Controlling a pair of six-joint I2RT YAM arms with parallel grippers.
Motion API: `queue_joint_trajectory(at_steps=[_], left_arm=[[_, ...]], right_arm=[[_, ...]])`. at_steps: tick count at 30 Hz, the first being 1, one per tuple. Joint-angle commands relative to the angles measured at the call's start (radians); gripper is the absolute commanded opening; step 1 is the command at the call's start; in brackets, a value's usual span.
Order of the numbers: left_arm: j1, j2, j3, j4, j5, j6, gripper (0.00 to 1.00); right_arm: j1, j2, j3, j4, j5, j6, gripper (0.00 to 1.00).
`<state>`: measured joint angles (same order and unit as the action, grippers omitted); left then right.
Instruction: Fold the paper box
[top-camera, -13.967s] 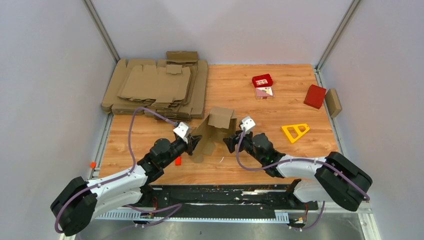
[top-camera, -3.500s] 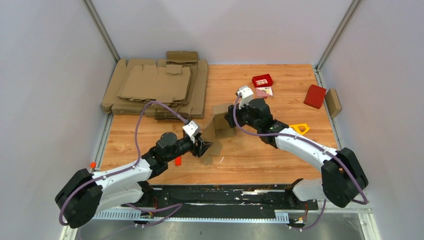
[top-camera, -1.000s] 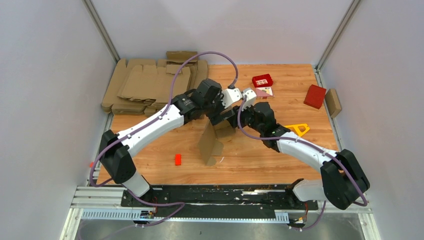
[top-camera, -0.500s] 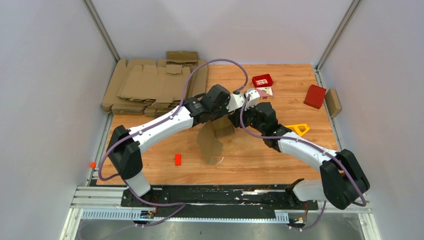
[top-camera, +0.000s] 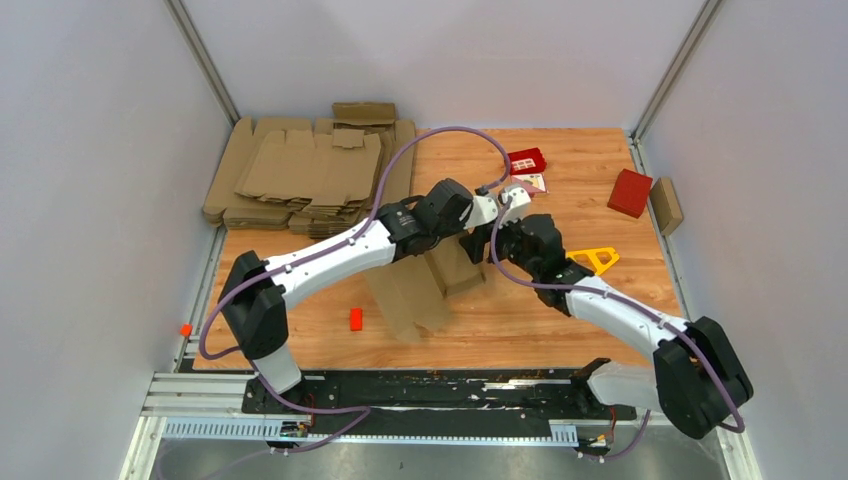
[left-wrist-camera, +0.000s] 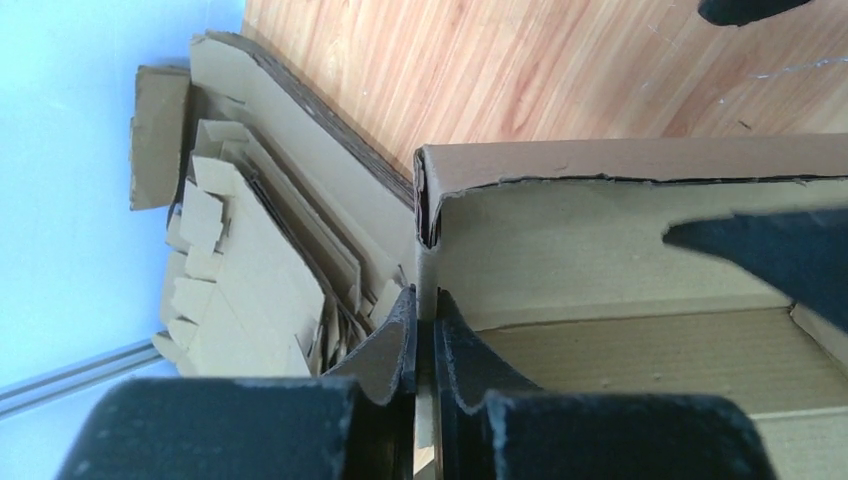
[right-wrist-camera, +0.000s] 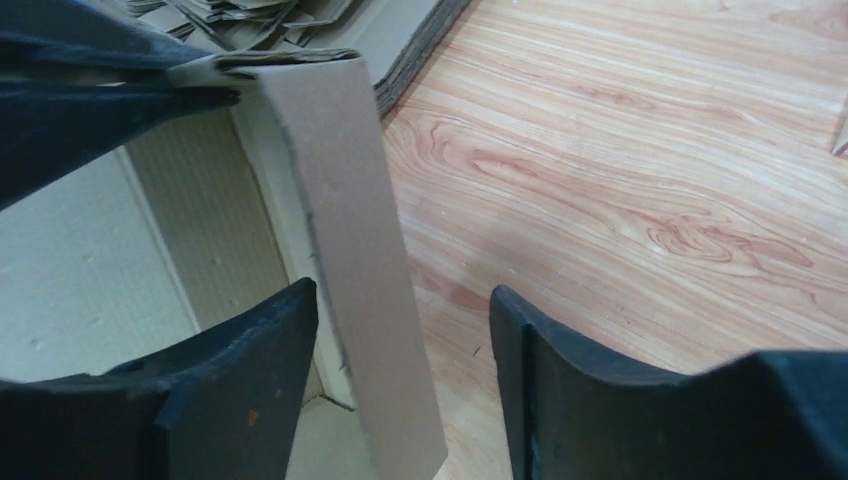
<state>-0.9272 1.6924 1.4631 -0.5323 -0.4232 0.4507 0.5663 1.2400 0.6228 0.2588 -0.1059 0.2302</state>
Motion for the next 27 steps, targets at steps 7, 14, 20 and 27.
queue_joint_trajectory(at_steps=[7, 14, 20, 27], left_arm=[[0.002, 0.073, 0.002, -0.034, 0.01, -0.114, 0.0], [0.003, 0.158, -0.01, -0.062, 0.111, -0.174, 0.0], [0.003, 0.199, -0.044, -0.017, 0.158, -0.185, 0.1], [0.004, 0.256, -0.05, 0.018, 0.175, -0.186, 0.29]], right_arm=[[0.018, -0.249, -0.042, -0.109, -0.029, 0.025, 0.87], [0.017, -0.347, -0.077, -0.304, 0.121, 0.104, 0.85], [0.012, -0.357, -0.131, -0.34, 0.208, 0.184, 0.75], [0.009, -0.293, -0.173, -0.31, 0.177, 0.21, 0.73]])
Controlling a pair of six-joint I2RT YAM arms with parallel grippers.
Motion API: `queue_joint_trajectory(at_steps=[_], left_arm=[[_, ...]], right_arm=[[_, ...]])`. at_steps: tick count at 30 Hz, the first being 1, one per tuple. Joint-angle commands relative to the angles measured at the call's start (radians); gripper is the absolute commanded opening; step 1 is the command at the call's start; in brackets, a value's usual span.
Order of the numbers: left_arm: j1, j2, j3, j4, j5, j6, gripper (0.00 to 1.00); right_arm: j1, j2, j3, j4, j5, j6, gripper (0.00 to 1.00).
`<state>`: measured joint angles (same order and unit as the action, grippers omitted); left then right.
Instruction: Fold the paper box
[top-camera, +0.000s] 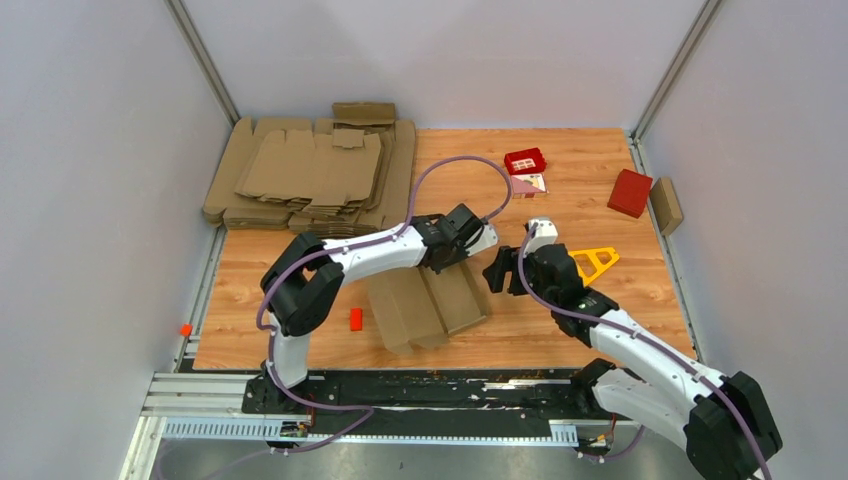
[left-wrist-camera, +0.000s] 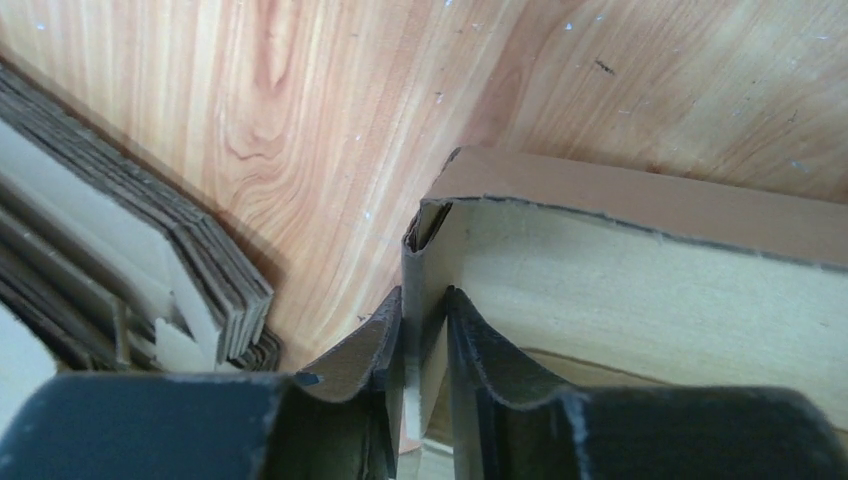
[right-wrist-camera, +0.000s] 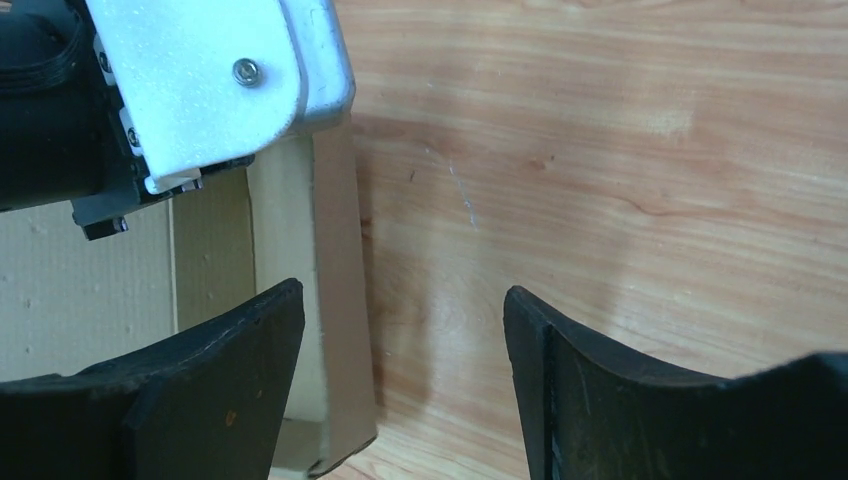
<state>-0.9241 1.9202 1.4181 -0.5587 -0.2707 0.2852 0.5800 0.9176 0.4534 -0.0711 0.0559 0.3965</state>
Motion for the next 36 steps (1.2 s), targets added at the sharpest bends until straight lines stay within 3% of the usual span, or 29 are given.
queue_joint_trajectory(at_steps=[1, 5, 10, 13, 16, 19, 20, 22, 24, 28, 33, 36], left_arm=[[0.001, 0.03, -0.007, 0.052, 0.023, -0.021, 0.31], [0.001, 0.038, -0.017, 0.069, 0.034, -0.018, 0.41], [0.001, 0.058, -0.02, 0.077, 0.035, -0.016, 0.45], [0.001, 0.059, -0.02, 0.085, 0.043, -0.016, 0.39], [0.001, 0.048, -0.026, 0.095, 0.053, -0.013, 0.22], [0.001, 0.041, -0.034, 0.103, 0.047, -0.012, 0.21], [0.001, 0.037, -0.035, 0.102, 0.046, -0.013, 0.26], [0.001, 0.027, -0.037, 0.098, 0.051, -0.016, 0.49], [0.001, 0.009, -0.043, 0.098, 0.058, -0.025, 0.63], [0.001, -0.051, -0.055, 0.099, 0.063, -0.053, 0.76], [0.001, -0.161, -0.076, 0.096, 0.057, -0.106, 0.85], [0.002, -0.232, -0.101, 0.1, 0.044, -0.149, 0.99]], right_arm=[[-0.005, 0.041, -0.002, 0.02, 0.013, 0.044, 0.72], [-0.006, 0.066, 0.004, 0.028, 0.007, 0.042, 0.65], [-0.007, 0.073, -0.004, 0.045, -0.007, 0.039, 0.61], [-0.008, 0.077, -0.005, 0.049, -0.014, 0.032, 0.6], [-0.006, 0.078, -0.007, 0.052, -0.018, 0.029, 0.6], [-0.007, 0.079, -0.009, 0.058, -0.029, 0.027, 0.59], [-0.007, 0.08, -0.01, 0.061, -0.035, 0.024, 0.59], [-0.008, 0.082, -0.008, 0.063, -0.04, 0.02, 0.59], [-0.008, 0.085, -0.004, 0.062, -0.073, 0.017, 0.59], [-0.008, 0.087, 0.0, 0.059, -0.104, 0.009, 0.58], [-0.009, 0.079, 0.001, 0.054, -0.123, 0.003, 0.57], [-0.008, 0.079, 0.002, 0.053, -0.13, 0.001, 0.57]])
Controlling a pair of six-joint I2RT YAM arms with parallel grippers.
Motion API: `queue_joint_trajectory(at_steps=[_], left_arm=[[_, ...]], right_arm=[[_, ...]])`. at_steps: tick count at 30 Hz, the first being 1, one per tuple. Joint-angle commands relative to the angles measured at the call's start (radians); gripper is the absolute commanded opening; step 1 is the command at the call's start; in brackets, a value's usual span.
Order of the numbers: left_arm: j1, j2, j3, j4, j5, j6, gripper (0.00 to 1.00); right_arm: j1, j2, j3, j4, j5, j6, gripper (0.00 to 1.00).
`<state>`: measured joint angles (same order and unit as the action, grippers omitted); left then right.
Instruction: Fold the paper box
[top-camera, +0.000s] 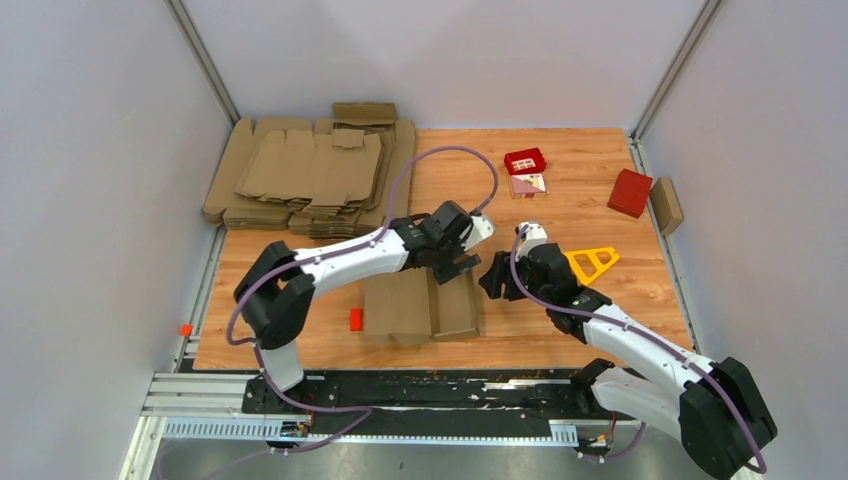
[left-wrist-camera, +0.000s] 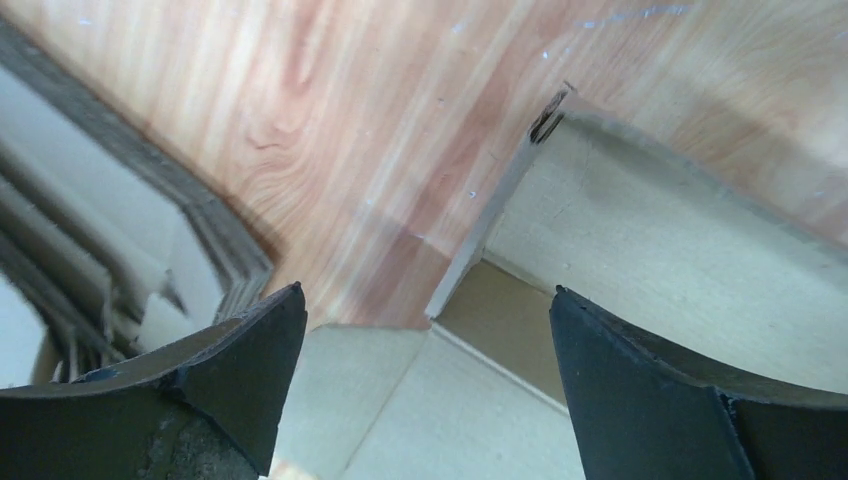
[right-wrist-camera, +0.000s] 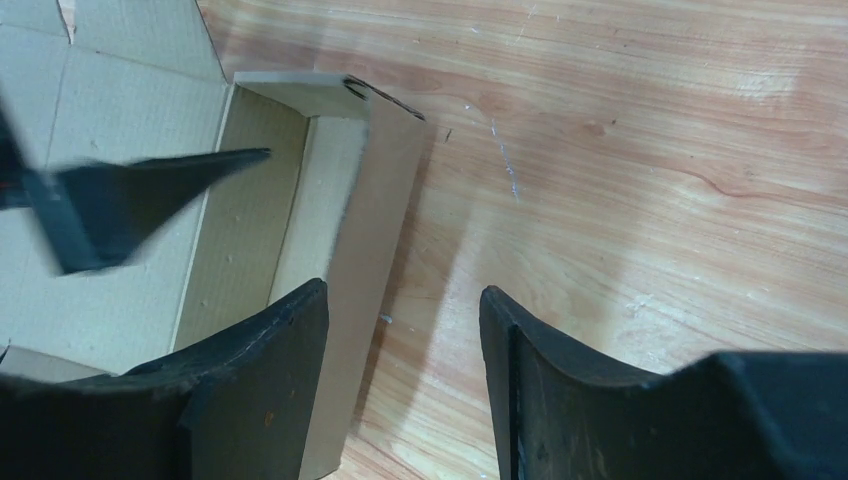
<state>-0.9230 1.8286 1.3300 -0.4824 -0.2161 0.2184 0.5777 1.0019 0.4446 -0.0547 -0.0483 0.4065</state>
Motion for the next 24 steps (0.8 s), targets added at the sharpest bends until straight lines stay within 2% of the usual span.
queue_joint_trajectory(at_steps=[1, 6, 10, 14, 20, 24], left_arm=[[0.001, -0.165, -0.021, 0.027, -0.012, -0.097, 1.0], [0.002, -0.311, -0.085, 0.031, -0.094, -0.209, 0.99], [0.044, -0.493, -0.228, 0.048, -0.179, -0.37, 0.78], [0.142, -0.669, -0.427, 0.095, -0.095, -0.512, 0.64], [0.317, -0.918, -0.716, 0.204, -0.022, -0.682, 0.6], [0.451, -1.023, -0.859, 0.272, 0.057, -0.742, 0.6]], right_arm=[[-0.006, -0.003, 0.011, 0.037, -0.032, -0.01, 0.57], [-0.007, 0.015, 0.033, 0.008, -0.019, -0.019, 0.57], [-0.01, 0.009, 0.058, -0.028, 0.019, -0.023, 0.57], [-0.012, 0.015, 0.098, -0.05, -0.001, -0.027, 0.57], [-0.01, 0.072, 0.206, -0.036, -0.215, -0.033, 0.55], [0.004, 0.165, 0.29, 0.026, -0.402, -0.016, 0.47]])
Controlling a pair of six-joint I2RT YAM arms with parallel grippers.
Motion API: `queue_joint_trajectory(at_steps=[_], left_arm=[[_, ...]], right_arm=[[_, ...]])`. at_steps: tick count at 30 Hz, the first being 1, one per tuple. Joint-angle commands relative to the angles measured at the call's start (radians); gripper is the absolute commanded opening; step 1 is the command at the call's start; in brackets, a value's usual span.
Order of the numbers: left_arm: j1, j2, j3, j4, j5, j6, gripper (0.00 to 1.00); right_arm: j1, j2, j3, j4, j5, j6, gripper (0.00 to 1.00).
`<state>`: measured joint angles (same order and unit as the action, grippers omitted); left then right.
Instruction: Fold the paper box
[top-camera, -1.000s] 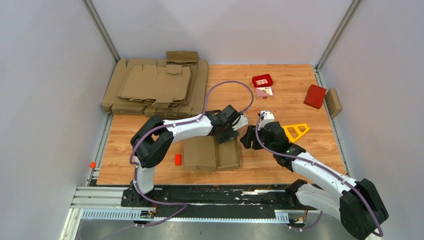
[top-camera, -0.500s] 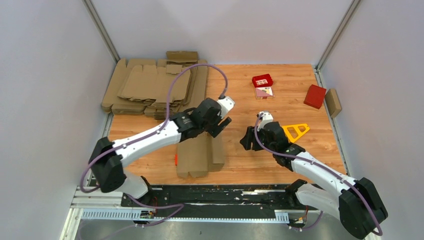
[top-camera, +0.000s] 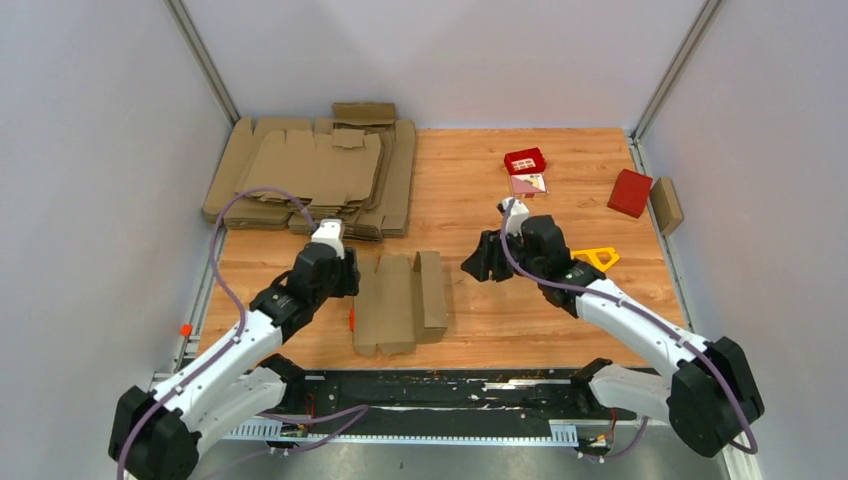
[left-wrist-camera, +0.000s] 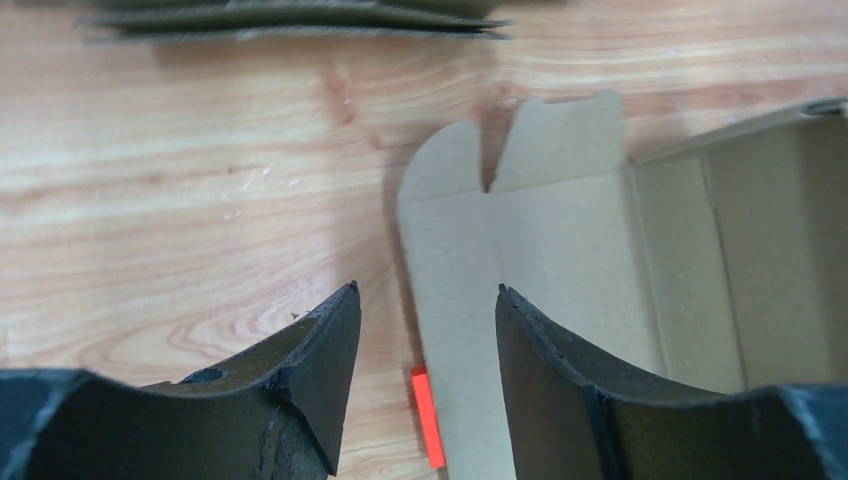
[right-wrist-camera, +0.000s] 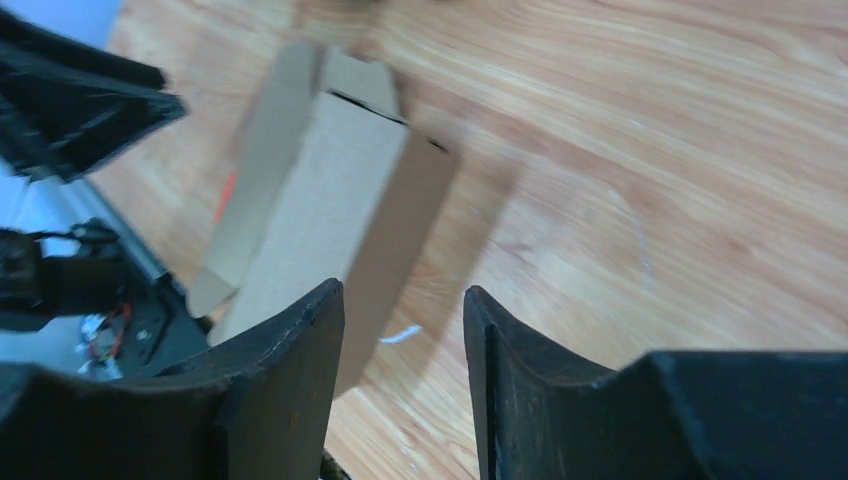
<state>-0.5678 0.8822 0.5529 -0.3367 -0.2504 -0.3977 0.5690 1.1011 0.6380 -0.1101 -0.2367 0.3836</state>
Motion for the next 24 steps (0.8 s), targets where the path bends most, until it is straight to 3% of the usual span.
queue_joint_trajectory(at_steps=[1, 2, 4, 5, 10, 17, 24], left_arm=[[0.124, -0.079, -0.108, 0.146, 0.134, -0.131, 0.6], [0.15, -0.076, -0.13, 0.168, 0.166, -0.134, 0.6], [0.193, -0.054, -0.16, 0.208, 0.214, -0.141, 0.6], [0.212, -0.041, -0.174, 0.231, 0.237, -0.141, 0.6], [0.266, 0.012, -0.218, 0.326, 0.323, -0.136, 0.61], [0.292, 0.046, -0.224, 0.332, 0.351, -0.118, 0.62], [0.32, 0.085, -0.225, 0.332, 0.39, -0.107, 0.63]], right_arm=[[0.016, 0.096, 0.12, 0.096, -0.246, 0.017, 0.44], [0.018, 0.126, 0.143, 0.117, -0.276, 0.039, 0.36], [0.02, 0.19, 0.179, 0.178, -0.342, 0.076, 0.08], [0.019, 0.225, 0.195, 0.205, -0.373, 0.097, 0.01], [0.019, 0.41, 0.246, 0.35, -0.482, 0.214, 0.0], [0.019, 0.675, 0.278, 0.65, -0.6, 0.435, 0.0], [0.016, 0.766, 0.28, 0.68, -0.601, 0.494, 0.0]])
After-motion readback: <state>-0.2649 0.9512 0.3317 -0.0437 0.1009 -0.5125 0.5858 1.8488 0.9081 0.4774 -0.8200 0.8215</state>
